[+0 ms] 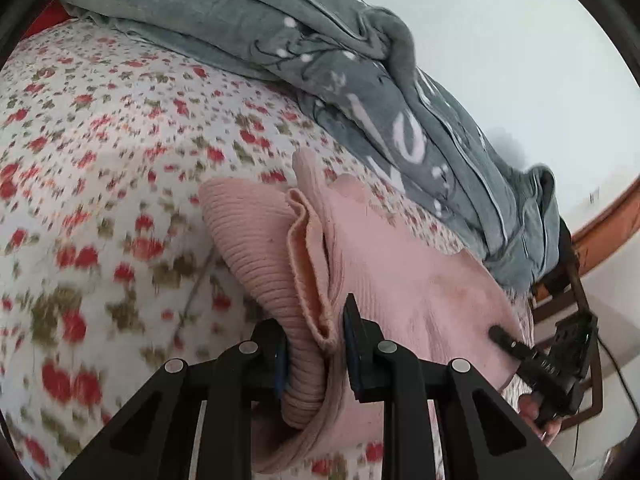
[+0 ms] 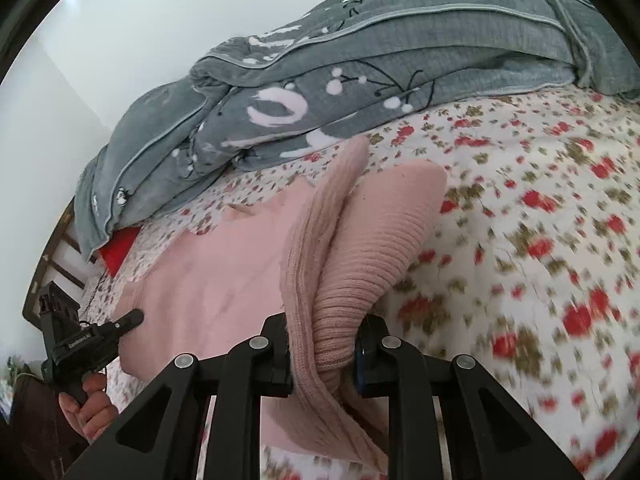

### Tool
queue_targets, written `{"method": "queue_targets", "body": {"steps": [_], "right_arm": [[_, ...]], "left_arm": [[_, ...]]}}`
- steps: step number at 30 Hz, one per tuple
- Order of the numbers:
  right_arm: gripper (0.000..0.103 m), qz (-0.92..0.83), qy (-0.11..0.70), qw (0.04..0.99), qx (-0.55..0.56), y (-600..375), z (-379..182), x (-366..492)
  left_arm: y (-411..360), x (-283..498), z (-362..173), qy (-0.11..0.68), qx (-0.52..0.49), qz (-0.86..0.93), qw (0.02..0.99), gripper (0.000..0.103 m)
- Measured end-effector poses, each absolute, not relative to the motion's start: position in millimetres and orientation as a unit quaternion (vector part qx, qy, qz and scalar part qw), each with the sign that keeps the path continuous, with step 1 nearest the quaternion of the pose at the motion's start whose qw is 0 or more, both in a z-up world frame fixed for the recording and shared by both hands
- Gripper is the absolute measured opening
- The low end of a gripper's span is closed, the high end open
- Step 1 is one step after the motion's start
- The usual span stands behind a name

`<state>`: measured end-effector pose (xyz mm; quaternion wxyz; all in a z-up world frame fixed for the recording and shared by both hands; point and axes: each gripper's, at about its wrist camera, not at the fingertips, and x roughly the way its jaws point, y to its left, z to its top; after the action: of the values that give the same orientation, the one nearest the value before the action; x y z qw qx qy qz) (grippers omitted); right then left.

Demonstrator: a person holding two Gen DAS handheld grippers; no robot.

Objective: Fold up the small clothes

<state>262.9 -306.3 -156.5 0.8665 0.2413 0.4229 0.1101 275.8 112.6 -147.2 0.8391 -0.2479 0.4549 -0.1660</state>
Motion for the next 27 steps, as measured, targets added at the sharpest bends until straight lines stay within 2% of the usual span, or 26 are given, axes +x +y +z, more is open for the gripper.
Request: {"method": "queue_targets", "body": {"steps": [12, 14, 17, 27], "right_arm": [[0.022, 0.124, 0.442, 0.836, 0.302, -342.1, -172.0, 134.9], [0.025, 0.123, 0.441, 0.842, 0.285, -341.4, -178.9, 125.4], [0.036, 0.088, 0.451, 0.852, 0.250, -342.1, -187.1, 119.4], [0.040, 0.035, 0.344, 0.917, 0.197, -354.7, -132.1, 89.1]], "left_arm": [[118.2, 168.0, -161.5, 0.468, -0.260, -0.204, 0.819, 0.023], [115.6, 159.9, -165.3, 0.469, -0.245, -0.193, 0.826, 0.027], [120.1, 159.6, -172.4, 0.488, -0.233, -0.165, 0.824, 0.036], [137.6, 140.9, -131.3, 0.438, -0.177, -0.147, 0.869, 0.039]]}}
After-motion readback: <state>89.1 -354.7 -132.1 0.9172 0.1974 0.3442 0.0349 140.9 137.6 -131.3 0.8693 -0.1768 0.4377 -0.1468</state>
